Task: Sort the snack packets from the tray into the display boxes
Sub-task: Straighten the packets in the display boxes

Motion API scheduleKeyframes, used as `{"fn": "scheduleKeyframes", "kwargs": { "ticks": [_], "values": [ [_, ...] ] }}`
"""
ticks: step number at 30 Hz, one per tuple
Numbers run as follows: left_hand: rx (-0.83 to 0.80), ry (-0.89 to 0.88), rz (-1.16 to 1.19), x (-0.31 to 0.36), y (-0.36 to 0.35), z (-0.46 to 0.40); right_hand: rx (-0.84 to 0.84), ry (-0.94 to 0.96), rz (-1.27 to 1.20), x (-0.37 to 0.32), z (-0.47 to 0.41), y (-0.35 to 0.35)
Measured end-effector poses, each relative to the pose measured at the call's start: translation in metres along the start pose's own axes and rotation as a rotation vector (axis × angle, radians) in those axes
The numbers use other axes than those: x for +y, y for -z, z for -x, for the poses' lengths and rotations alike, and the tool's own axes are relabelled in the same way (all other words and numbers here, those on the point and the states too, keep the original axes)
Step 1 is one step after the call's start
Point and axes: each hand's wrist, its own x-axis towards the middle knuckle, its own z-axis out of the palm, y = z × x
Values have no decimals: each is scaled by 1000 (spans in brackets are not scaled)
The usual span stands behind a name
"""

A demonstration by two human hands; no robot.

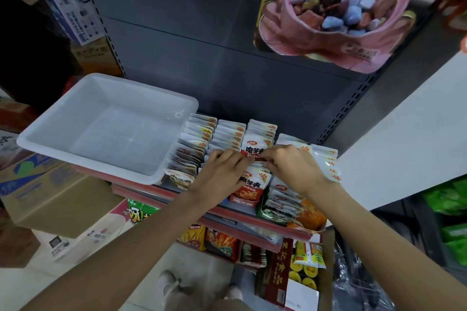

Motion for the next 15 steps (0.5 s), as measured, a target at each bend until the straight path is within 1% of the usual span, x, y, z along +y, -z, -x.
{"fn": "scheduleKeyframes", "kwargs": {
  "ticks": [2, 5, 10, 12, 15],
  "values": [
    [-18, -2, 19, -1, 0, 3, -45, -17, 48, -1, -3, -2],
    [-11, 19, 10, -1, 0, 6, -33, -30, 78, -4, -8, -7],
    [30, 15, -55, 5, 5, 4, -65, -8, 94, -8, -10, -3],
    [18, 54, -82, 10, 8, -3, -62, 8, 98, -9, -10, 0],
    [-4, 139, -124, 15, 11, -16, -12, 16, 117, -10, -7, 0]
  ]
}}
